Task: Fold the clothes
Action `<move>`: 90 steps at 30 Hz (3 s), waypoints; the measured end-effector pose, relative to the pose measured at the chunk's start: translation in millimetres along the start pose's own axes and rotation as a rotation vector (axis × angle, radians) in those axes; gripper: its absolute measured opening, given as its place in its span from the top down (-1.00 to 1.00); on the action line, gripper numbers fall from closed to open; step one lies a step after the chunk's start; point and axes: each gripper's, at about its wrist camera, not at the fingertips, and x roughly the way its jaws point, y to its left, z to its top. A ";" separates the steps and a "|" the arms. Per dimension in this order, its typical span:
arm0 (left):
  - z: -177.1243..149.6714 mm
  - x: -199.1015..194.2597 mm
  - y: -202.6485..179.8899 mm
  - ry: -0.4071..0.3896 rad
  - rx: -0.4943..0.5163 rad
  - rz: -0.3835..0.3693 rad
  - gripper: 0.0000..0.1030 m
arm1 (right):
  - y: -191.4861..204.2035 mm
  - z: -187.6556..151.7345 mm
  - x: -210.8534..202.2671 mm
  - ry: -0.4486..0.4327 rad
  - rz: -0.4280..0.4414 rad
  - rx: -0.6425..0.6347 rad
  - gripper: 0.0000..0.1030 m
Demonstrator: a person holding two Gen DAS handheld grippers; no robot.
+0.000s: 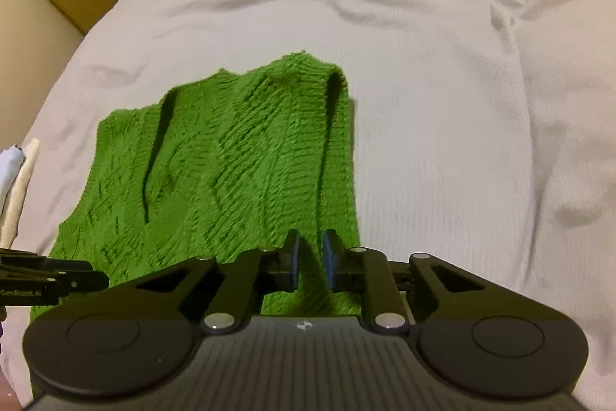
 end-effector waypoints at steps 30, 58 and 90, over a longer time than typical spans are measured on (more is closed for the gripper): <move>-12.3 -15.7 56.4 -0.056 -0.049 0.111 0.33 | 41.4 -7.6 -27.8 -0.053 -0.244 -0.035 0.06; -76.3 -16.7 31.4 -0.105 0.193 0.090 0.64 | 117.3 -84.9 -22.8 0.001 -0.223 -0.225 -0.01; -291.6 -61.7 15.7 0.002 0.107 0.198 0.45 | 146.8 -280.7 -96.4 0.163 -0.250 -0.055 -0.12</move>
